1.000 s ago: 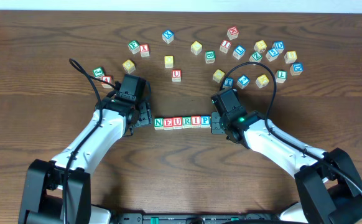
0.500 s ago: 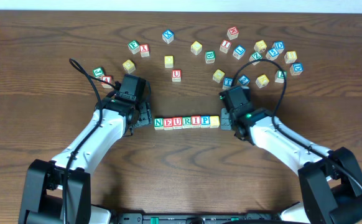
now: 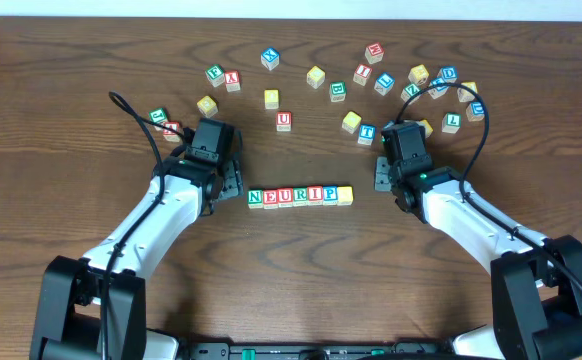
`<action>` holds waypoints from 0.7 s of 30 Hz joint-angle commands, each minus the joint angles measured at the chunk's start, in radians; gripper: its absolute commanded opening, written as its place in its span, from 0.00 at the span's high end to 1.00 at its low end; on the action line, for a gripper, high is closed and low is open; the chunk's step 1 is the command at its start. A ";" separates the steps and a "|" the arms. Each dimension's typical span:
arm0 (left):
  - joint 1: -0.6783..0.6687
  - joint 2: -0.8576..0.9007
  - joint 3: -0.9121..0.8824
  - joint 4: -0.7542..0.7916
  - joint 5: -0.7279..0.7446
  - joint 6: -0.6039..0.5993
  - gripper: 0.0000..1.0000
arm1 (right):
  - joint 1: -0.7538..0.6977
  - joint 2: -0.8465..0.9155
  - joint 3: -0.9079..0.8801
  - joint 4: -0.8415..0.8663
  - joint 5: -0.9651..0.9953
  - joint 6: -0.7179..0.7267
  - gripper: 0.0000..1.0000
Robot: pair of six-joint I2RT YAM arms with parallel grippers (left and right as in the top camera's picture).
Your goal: Spell out NEURIPS
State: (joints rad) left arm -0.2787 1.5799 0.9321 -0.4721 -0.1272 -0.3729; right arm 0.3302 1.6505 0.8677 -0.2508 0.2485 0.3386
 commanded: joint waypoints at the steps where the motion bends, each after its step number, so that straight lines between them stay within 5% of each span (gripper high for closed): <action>1: -0.001 -0.022 0.028 0.033 -0.024 0.038 0.24 | -0.013 -0.022 0.040 0.026 0.014 -0.114 0.31; 6: -0.001 -0.022 0.028 0.089 -0.026 0.090 0.24 | -0.013 -0.022 0.087 0.057 0.015 -0.194 0.01; 12: -0.001 -0.022 0.028 0.145 -0.153 0.092 0.23 | -0.015 -0.022 0.131 0.098 0.065 -0.213 0.01; 21: -0.002 -0.022 0.028 0.148 -0.154 0.091 0.23 | -0.016 -0.022 0.133 0.098 0.068 -0.213 0.01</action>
State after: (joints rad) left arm -0.2787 1.5799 0.9337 -0.3267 -0.2516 -0.2909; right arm 0.3302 1.6501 0.9817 -0.1497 0.2932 0.1402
